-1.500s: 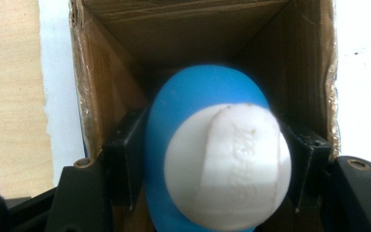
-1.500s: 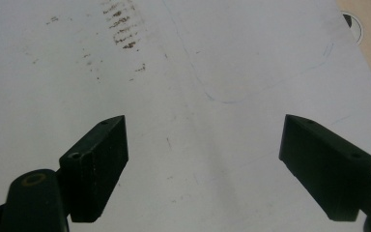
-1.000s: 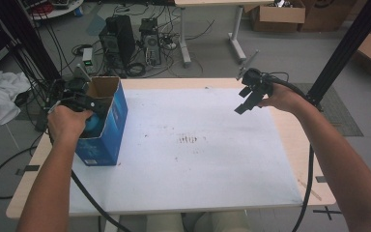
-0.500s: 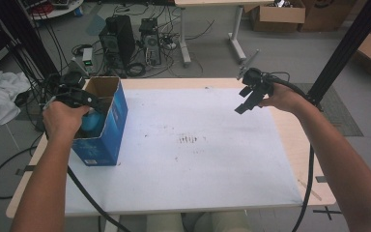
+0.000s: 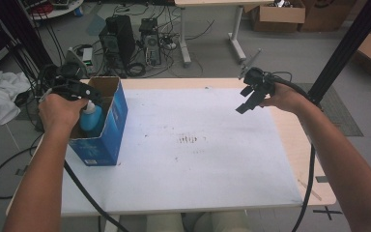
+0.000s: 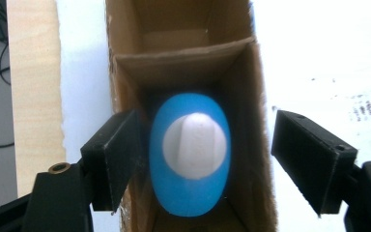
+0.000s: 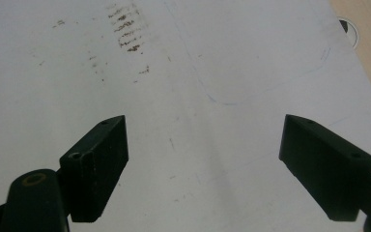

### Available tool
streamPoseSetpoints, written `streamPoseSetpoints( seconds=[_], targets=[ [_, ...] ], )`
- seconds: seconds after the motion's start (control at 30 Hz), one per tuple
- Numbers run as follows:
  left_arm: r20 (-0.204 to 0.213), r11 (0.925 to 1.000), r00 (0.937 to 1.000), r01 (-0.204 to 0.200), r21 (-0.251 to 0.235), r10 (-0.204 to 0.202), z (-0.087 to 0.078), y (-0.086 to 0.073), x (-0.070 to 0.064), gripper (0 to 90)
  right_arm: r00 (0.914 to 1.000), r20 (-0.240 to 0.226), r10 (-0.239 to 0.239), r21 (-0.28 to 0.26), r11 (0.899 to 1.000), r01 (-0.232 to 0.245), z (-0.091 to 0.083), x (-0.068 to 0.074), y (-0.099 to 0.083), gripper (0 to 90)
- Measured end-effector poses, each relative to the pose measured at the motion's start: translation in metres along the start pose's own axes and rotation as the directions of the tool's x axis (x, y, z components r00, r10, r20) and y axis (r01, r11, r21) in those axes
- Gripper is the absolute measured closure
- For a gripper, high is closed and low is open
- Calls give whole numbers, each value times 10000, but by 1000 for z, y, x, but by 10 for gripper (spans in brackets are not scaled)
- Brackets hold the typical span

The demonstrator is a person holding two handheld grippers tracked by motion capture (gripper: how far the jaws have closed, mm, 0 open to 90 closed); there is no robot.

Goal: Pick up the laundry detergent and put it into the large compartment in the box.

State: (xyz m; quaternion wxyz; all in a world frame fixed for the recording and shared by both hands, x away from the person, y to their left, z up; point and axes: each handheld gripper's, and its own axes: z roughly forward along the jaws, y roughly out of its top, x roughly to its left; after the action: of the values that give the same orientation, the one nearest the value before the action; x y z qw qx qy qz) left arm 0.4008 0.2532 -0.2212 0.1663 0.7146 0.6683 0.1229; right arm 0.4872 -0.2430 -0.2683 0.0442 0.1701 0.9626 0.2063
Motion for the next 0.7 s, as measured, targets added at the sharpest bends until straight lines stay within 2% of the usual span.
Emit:
streamPoseSetpoints(
  seconds=[0.17,0.3,0.7],
  targets=[
    [136,9998,9998,-138,-175,141,-11,4,-3,253,10000,24,29,6,10000,-29,-1,1,0,178],
    [343,9983,9985,-419,-405,433,-20,7,-10,231,10000,15,29,-10,10000,-29,-1,1,0,178],
    [641,9924,9918,-1062,-624,1102,-30,12,-27,205,10000,18,16,-10,10000,-16,-3,2,-1,177]
  ],
)
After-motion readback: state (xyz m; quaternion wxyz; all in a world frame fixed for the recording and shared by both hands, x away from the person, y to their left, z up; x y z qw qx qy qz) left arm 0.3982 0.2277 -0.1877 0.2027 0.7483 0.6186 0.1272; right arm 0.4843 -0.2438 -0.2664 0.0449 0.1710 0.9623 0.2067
